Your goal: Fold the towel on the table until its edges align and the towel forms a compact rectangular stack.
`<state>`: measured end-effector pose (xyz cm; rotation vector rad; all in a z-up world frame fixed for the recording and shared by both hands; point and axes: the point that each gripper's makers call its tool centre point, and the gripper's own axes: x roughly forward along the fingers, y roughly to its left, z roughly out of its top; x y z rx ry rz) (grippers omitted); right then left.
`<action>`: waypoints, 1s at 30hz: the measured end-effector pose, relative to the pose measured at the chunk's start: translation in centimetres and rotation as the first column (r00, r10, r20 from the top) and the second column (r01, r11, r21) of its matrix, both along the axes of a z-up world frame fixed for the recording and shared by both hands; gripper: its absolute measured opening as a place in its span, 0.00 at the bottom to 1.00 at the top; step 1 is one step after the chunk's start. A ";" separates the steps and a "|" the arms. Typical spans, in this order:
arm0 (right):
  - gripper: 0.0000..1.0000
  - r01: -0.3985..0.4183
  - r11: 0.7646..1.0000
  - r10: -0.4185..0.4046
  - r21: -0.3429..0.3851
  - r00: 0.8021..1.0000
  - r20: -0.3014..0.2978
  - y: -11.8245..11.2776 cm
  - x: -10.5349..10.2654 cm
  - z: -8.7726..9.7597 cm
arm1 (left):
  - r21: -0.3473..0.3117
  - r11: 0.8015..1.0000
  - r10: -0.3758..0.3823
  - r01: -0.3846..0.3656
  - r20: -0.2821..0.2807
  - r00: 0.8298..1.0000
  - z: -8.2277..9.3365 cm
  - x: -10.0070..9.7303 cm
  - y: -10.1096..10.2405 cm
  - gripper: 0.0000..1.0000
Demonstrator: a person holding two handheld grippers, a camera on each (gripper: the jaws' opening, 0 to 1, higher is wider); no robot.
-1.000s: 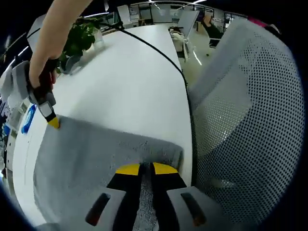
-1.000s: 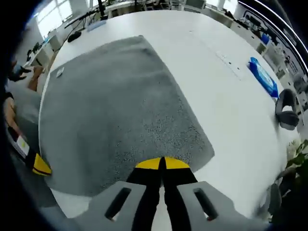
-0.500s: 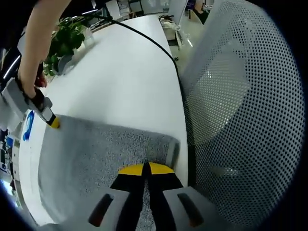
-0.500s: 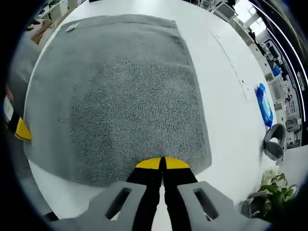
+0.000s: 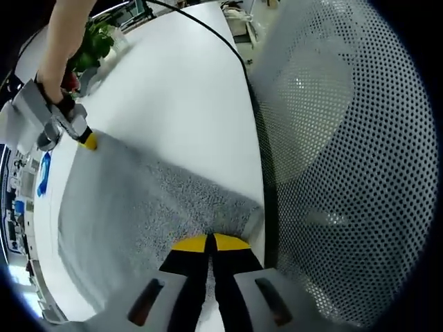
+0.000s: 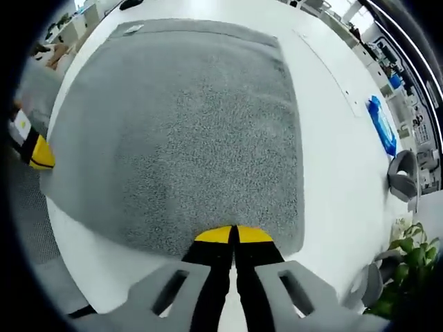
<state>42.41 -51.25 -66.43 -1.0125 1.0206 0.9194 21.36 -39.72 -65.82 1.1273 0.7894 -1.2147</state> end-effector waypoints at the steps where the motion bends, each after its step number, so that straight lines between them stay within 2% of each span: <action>1: 0.00 -0.008 1.000 0.008 -0.007 1.000 0.008 -0.2 -0.2 0.0 | 0.005 1.000 0.000 0.000 0.004 1.000 0.0 0.1 0.3 0.01; 4: 0.00 -0.006 1.000 0.006 -0.008 1.000 0.017 -0.5 -0.7 0.0 | 0.008 1.000 0.016 -0.016 0.010 1.000 0.0 0.3 1.0 0.01; 13: 0.00 0.078 0.996 -0.077 0.049 0.997 -0.016 -1.4 -2.6 0.1 | 0.012 0.999 0.051 -0.052 0.033 0.998 -0.1 0.8 3.1 0.01; 15: 0.00 0.084 0.996 -0.084 0.038 0.996 -0.009 -1.4 -3.3 0.0 | 0.021 0.998 0.065 -0.066 0.036 0.997 -0.1 1.0 3.6 0.01; 18: 0.00 0.032 0.999 -0.032 -0.010 0.999 0.030 -1.6 -4.0 -0.1 | 0.036 0.996 0.075 -0.077 0.040 0.996 -0.1 1.2 4.3 0.01; 20: 0.00 0.027 0.999 -0.026 -0.017 0.999 0.041 -1.6 -4.5 -0.1 | 0.041 0.996 0.079 -0.081 0.040 0.996 -0.1 1.3 4.6 0.01; 24: 0.00 0.098 0.995 -0.100 0.034 0.994 0.046 -1.7 -5.0 0.1 | 0.045 0.995 0.093 -0.094 0.035 0.995 0.0 1.5 5.4 0.01; 30: 0.00 0.164 0.978 -0.165 0.128 0.986 0.000 -1.5 -7.0 0.2 | 0.070 0.991 0.110 -0.112 0.033 0.993 -0.1 2.0 7.3 0.01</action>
